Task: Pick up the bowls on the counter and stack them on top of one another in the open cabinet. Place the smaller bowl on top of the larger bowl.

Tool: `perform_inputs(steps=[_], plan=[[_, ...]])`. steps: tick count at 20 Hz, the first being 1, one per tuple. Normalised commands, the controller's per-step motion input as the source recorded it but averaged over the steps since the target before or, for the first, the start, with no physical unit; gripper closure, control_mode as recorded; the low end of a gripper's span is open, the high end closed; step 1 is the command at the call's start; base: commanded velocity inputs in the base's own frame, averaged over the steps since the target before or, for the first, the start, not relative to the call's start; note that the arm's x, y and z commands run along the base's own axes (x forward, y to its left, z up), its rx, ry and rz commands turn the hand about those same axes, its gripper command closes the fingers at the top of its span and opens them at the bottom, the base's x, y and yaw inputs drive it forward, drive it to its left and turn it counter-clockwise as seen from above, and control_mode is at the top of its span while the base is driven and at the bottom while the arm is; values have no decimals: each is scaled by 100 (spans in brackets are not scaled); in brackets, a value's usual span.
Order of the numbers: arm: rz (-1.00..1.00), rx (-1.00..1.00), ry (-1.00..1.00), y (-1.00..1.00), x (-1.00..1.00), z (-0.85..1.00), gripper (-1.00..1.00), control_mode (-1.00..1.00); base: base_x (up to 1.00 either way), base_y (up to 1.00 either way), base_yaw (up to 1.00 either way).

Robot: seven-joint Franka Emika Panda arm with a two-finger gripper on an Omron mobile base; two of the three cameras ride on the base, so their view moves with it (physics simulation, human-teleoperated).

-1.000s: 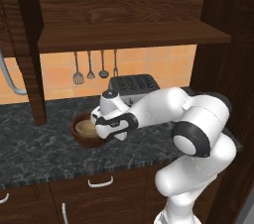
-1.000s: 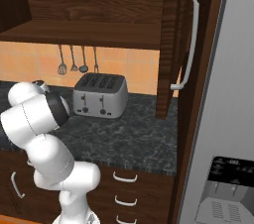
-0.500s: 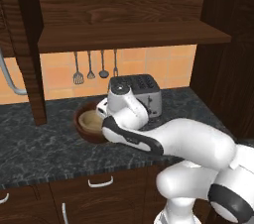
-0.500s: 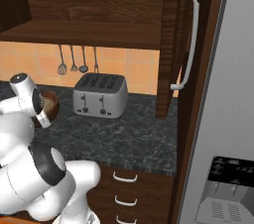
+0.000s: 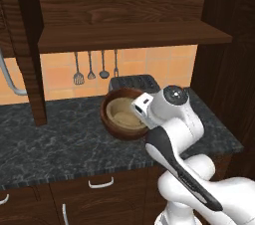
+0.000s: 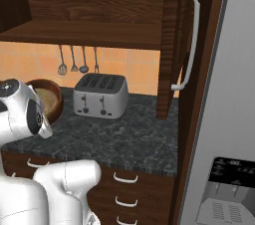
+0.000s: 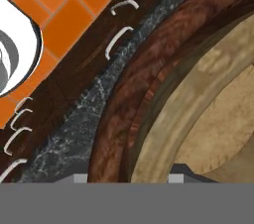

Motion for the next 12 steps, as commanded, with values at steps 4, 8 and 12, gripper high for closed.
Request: perform_inputs(steps=[4,8,12], plan=[[0,4,-43,-71,-62,100,100,-100,0,0,0],[5,25,-22,-73,-24,100,100,-100,0,0,0],[1,23,-20,-63,-13,100,100,-100,0,0,0]])
